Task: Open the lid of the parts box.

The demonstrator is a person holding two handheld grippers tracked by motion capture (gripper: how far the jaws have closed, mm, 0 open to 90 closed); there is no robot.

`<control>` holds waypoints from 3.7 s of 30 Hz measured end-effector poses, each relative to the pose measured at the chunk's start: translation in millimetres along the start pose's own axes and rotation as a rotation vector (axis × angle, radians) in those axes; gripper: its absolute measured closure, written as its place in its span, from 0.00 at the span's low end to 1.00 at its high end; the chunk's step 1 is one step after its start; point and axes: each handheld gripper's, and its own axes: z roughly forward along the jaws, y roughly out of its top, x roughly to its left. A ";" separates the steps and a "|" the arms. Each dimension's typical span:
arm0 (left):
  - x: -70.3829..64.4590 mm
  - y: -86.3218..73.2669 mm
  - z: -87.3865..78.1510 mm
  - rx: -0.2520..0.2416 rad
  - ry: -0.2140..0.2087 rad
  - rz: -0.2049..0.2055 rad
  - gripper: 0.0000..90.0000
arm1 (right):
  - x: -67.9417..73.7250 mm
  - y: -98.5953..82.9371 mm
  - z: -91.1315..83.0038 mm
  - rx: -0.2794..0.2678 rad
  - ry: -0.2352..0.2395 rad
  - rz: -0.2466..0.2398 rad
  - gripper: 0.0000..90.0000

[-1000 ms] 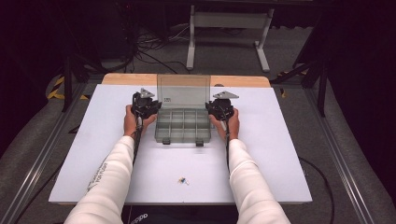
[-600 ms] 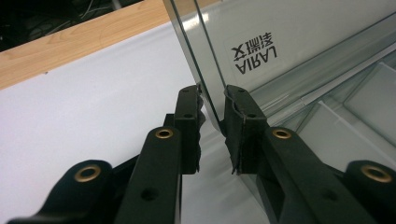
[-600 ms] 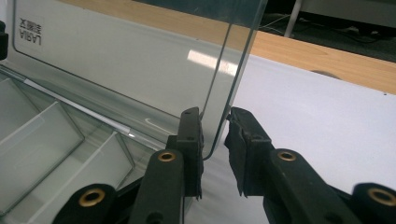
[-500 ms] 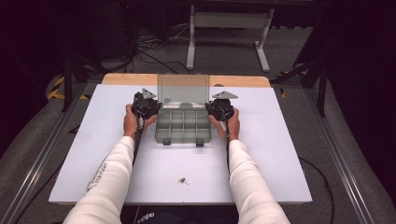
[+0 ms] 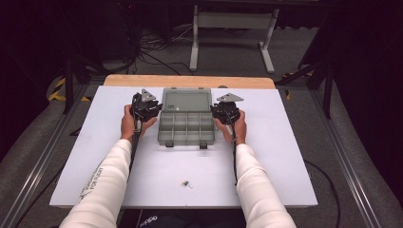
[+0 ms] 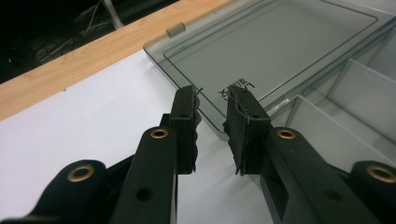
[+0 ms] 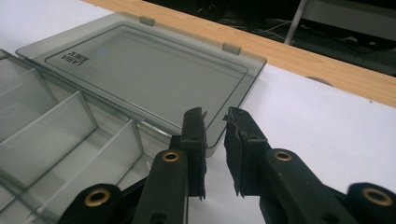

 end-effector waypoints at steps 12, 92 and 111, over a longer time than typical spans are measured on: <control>-4.5 -1.2 -30.4 -0.029 -0.022 0.093 0.79 | 10.9 3.7 -20.6 -0.042 0.059 -0.064 0.86; -47.3 -62.6 -139.1 -0.233 -0.202 0.281 0.13 | 40.5 -29.0 -126.7 -0.135 0.222 -0.227 0.29; -54.9 -87.8 -157.4 -0.215 -0.250 0.295 0.07 | 55.2 -53.8 -143.5 -0.082 0.257 -0.249 0.18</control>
